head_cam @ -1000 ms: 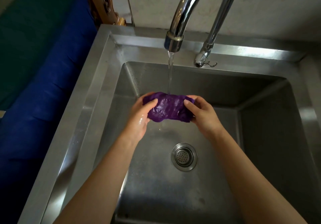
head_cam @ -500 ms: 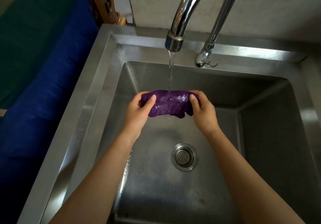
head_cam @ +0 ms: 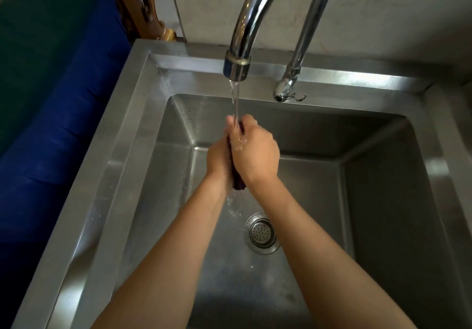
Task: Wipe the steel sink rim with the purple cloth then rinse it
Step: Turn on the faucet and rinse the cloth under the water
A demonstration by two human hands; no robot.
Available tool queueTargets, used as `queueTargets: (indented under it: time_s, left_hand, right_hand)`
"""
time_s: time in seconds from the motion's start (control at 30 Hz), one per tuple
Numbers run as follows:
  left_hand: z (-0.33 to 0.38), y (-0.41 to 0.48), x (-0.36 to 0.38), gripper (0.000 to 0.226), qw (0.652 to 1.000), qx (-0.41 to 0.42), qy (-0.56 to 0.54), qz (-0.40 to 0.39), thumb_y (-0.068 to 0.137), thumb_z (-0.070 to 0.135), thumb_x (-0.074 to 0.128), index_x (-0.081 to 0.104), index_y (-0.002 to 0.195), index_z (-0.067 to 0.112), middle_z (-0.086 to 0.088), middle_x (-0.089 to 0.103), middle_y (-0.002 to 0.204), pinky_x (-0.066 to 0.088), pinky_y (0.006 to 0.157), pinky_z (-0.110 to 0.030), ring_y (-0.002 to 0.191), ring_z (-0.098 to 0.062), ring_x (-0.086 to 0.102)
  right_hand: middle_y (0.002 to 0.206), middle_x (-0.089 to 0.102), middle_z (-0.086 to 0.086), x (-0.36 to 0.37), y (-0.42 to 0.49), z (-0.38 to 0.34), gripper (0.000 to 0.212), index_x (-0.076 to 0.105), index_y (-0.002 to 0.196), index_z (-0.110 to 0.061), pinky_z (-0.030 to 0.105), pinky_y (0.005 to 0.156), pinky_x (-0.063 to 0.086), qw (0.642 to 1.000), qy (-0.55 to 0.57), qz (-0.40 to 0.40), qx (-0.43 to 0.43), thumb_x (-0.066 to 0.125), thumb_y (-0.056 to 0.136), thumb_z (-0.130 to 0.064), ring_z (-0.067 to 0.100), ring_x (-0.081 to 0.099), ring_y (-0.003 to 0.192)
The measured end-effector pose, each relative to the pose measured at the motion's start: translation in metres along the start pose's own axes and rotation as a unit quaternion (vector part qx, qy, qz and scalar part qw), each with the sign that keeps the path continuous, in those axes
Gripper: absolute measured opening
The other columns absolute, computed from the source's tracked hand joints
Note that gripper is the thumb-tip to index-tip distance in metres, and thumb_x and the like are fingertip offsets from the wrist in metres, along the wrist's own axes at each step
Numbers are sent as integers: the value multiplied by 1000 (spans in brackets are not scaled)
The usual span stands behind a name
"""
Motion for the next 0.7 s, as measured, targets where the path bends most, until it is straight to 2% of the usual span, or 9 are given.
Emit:
queueTargets:
  time_s: [0.07,0.13,0.23,0.33,0.43,0.53,0.57,0.67,0.7]
  left_hand:
    - [-1,-1,3,40,1000,6,0,26,95,38,47,58,61,18,2,52,45,42,41,-20,42,-13,53]
    - [-1,0,1,41,995,31,62,74,88,43,57,59,53,22,3,54,47,44,48,-29,49,-18,54]
    - [-2,6,-6,33,985,47,85,144,80,49,62,64,69,18,-5,67,71,54,70,-41,71,-26,65]
    - [5,10,-8,39,993,4,42,108,74,55,59,64,78,17,-9,68,79,53,76,-42,80,-29,65]
    - [11,3,1,41,999,-8,22,30,99,37,26,50,75,14,-1,59,55,46,66,-28,66,-18,56]
    - [7,-4,4,45,998,-18,45,48,99,36,32,49,64,14,-1,52,42,40,39,-16,39,-14,53]
    - [8,-6,4,43,996,-15,52,66,97,37,39,51,62,14,-3,53,47,43,41,-18,41,-16,54]
    - [8,2,1,36,985,57,115,112,92,41,46,61,68,18,-2,58,66,53,72,-39,68,-22,60]
    - [9,0,0,35,977,98,138,130,92,42,46,66,76,19,3,60,68,53,76,-39,72,-18,60]
  right_hand:
    - [93,67,20,-3,13,5,42,53,90,-6,41,70,43,999,-18,2,28,32,98,-42,42,60,90]
    - [91,67,20,-2,18,13,41,53,87,-7,43,71,44,999,-10,10,48,33,98,-41,43,60,87]
    - [92,67,15,-7,17,22,34,54,96,-12,45,73,49,999,31,14,39,35,98,-41,38,61,86]
    - [104,60,9,-11,-2,13,28,53,108,-20,40,74,48,999,35,-18,-18,40,95,-41,36,60,90]
    - [99,51,8,-9,-17,-7,32,52,100,-17,38,64,45,999,-17,-13,-49,44,92,-48,36,59,77]
    - [98,60,13,-5,2,-9,38,55,94,-10,36,63,36,998,-56,2,-7,35,97,-42,38,60,86]
    - [98,64,15,-3,11,-3,40,57,93,-8,36,65,36,998,-51,-8,22,33,98,-39,39,60,89]
    - [96,68,20,6,28,17,39,63,86,-11,38,76,46,990,40,-46,127,36,96,-37,39,61,93]
    - [93,68,19,7,31,23,37,61,80,-13,39,77,47,985,72,-55,145,37,95,-38,38,61,92]
Point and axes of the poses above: each hand's wrist, its own y-axis towards the middle knuckle, its own x-axis out of the palm, z = x × y, the point moved 2 cm from there along y, towards the middle knuckle
